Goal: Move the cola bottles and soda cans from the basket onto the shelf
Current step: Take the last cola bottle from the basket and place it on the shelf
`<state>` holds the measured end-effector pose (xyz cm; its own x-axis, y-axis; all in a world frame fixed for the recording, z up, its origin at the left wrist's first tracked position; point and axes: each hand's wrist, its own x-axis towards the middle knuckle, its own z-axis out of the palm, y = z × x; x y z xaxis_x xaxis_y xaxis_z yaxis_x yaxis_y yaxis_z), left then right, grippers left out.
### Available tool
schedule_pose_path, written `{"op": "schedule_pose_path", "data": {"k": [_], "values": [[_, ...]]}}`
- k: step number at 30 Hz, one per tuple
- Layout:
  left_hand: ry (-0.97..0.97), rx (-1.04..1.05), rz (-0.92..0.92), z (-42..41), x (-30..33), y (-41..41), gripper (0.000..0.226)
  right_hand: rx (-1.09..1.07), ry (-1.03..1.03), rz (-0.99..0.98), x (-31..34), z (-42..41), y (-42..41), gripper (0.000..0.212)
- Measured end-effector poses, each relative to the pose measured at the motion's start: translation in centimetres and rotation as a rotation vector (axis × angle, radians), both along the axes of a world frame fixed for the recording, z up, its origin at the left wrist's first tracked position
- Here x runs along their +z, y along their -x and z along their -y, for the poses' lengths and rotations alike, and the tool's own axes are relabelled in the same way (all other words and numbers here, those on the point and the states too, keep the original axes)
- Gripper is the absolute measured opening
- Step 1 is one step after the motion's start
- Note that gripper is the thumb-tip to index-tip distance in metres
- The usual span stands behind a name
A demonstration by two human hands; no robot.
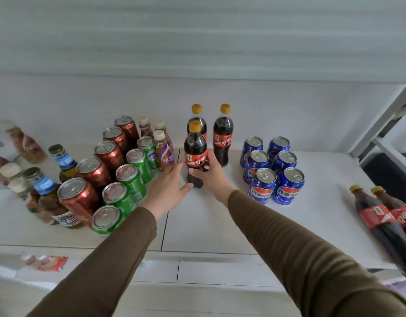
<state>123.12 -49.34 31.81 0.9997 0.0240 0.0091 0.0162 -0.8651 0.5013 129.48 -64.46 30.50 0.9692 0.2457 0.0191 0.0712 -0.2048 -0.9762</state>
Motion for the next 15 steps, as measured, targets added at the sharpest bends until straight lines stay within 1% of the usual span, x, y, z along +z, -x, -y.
{"op": "schedule_pose_path", "data": {"k": [5,8,11,13,15], "values": [[-0.012,-0.007,-0.002,-0.1,0.0,0.2,0.075,-0.023,0.010,-0.017,0.1,-0.5,0.1,0.063],[-0.001,-0.029,0.034,0.3,0.4,1.0,0.074,-0.031,0.020,-0.008,0.8,-0.3,0.7,0.078],[0.034,-0.034,0.048,0.8,0.6,2.2,0.072,-0.066,0.053,0.044,1.4,0.5,1.9,0.091],[0.040,-0.050,0.056,1.4,0.6,3.0,0.073,-0.108,0.133,0.115,1.8,1.6,3.1,0.091],[0.025,-0.071,0.069,2.5,0.7,3.7,0.074,-0.138,0.218,0.202,2.5,3.3,4.7,0.085]]}}
